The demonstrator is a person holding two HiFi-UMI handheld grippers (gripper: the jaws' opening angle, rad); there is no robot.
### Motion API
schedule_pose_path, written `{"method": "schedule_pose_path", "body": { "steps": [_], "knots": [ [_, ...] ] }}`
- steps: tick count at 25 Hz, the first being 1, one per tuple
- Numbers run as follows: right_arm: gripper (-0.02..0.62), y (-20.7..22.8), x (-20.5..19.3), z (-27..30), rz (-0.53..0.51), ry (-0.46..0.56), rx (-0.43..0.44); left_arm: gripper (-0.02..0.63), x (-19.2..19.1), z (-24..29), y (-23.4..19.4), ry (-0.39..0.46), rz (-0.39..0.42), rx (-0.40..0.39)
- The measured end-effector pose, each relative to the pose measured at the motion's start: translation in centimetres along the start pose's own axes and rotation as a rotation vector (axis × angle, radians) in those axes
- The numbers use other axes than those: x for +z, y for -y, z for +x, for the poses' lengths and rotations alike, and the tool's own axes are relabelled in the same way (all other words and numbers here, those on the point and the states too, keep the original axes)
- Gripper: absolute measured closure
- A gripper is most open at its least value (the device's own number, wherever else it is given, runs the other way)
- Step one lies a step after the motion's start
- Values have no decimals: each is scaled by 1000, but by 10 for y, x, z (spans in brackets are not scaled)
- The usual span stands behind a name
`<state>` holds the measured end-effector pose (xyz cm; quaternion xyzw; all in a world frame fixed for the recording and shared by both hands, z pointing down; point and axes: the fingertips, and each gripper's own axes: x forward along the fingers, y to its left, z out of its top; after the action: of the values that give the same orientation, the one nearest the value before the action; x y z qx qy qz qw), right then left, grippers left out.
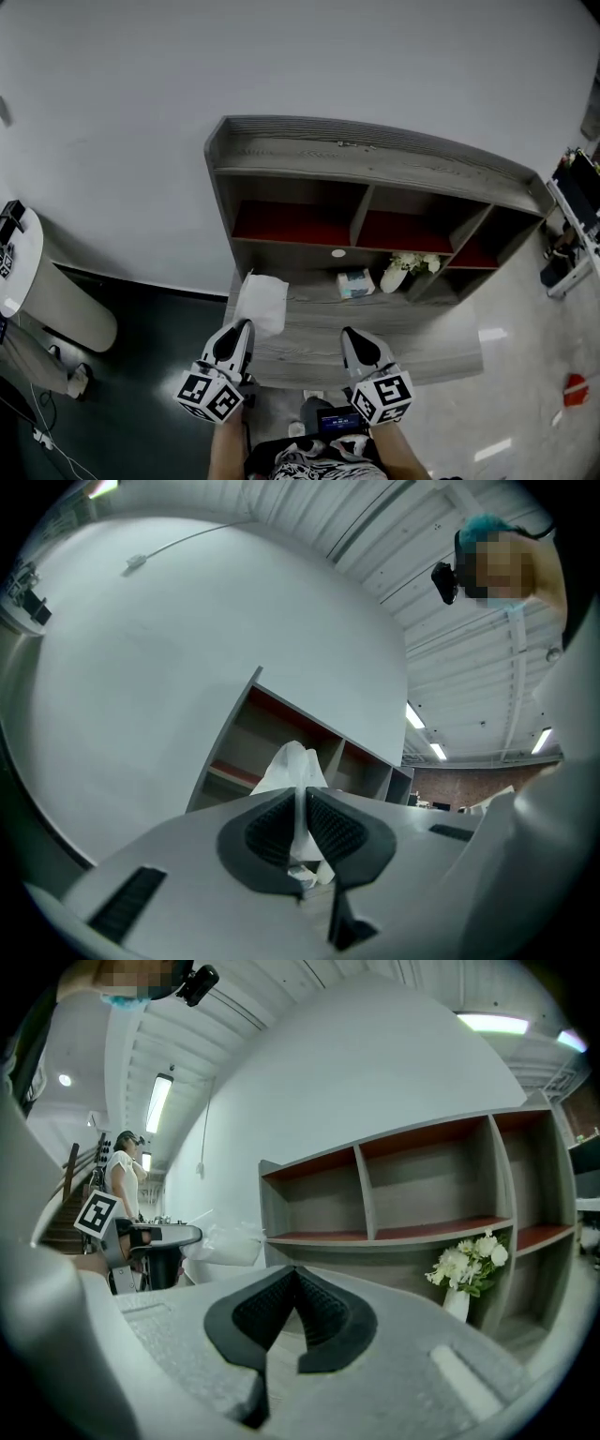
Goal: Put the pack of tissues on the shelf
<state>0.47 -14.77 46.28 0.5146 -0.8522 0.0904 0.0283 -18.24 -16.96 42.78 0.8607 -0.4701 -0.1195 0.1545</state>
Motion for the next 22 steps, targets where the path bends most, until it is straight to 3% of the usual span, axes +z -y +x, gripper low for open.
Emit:
{"method": "schedule_pose_path", "body": {
  "steps": [11,22],
  "knots": [
    [591,29,18,54,-1,29,-51,580,6,58,-13,-43,-5,-72],
    [591,35,24,93,-1,17,-26,581,18,85,-31,-40,17,-79]
  ]
}}
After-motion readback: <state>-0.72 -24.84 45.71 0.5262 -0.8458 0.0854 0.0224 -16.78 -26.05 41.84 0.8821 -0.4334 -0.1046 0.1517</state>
